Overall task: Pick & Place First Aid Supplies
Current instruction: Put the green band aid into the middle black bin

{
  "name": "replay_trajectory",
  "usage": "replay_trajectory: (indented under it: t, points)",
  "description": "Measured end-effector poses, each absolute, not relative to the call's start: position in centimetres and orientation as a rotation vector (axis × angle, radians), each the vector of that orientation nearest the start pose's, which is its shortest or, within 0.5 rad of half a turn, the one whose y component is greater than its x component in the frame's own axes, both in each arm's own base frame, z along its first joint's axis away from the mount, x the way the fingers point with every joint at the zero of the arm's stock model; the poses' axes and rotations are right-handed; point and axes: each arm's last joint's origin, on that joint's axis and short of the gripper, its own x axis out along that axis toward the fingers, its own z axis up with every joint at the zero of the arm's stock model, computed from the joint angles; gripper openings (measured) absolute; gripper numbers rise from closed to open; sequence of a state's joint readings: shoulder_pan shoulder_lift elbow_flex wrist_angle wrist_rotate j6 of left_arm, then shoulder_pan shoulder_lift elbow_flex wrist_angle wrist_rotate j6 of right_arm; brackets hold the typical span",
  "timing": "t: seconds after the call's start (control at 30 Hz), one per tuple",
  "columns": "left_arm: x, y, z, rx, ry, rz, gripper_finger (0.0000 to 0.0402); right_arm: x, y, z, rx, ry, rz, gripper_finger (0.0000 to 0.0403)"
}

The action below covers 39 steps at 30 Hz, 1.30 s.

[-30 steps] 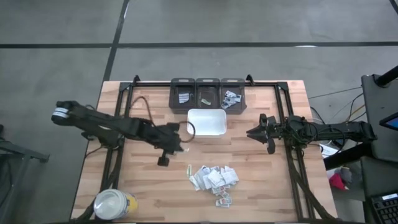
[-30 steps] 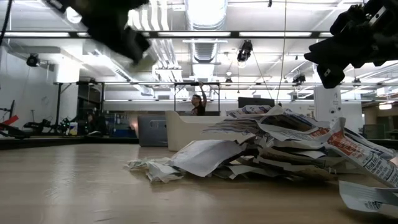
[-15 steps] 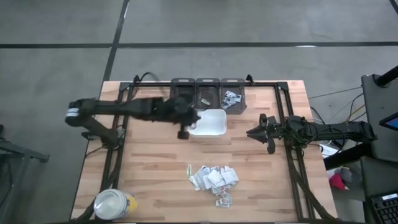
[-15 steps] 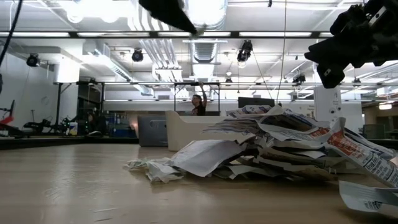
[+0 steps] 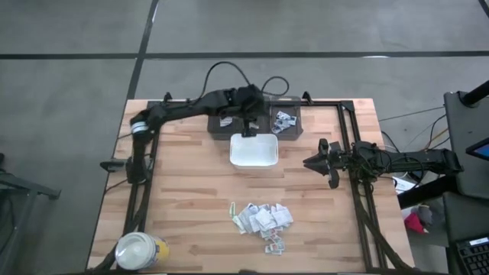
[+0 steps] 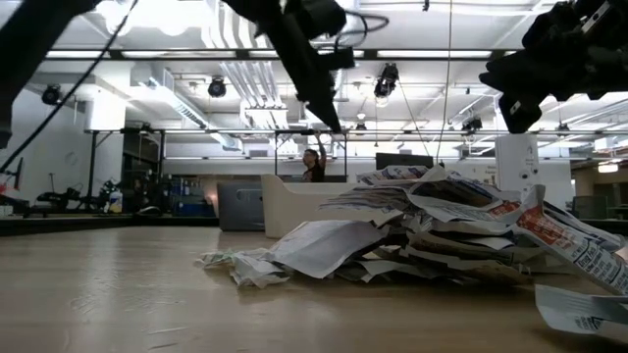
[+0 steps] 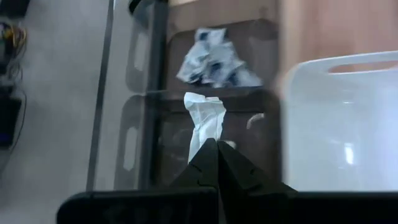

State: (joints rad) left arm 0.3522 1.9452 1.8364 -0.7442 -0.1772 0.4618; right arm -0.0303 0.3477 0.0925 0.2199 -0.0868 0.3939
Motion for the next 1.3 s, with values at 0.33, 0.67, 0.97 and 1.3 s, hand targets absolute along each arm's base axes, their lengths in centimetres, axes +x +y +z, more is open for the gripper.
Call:
replay_trajectory:
  t: [0.33,0.67,0.97,1.3]
  points:
    - [42.7,19.9,25.8,0.215,1.073,0.305,0.0,12.1,-0.1,18.6,0.396,0.045,0.046,0.0087]
    - [43.0,20.8,22.4,0.109,1.154,0.3,0.0,12.1,-0.1,18.6,0.396,0.046,0.046,0.0078]
    - [43.3,20.9,21.5,0.055,1.145,0.283,0.0,12.1,-0.1,18.6,0.396,0.047,0.046,0.0065]
    - [43.5,20.9,21.8,0.019,1.109,0.294,0.0062,12.0,-0.1,18.6,0.396,0.046,0.048,0.0072]
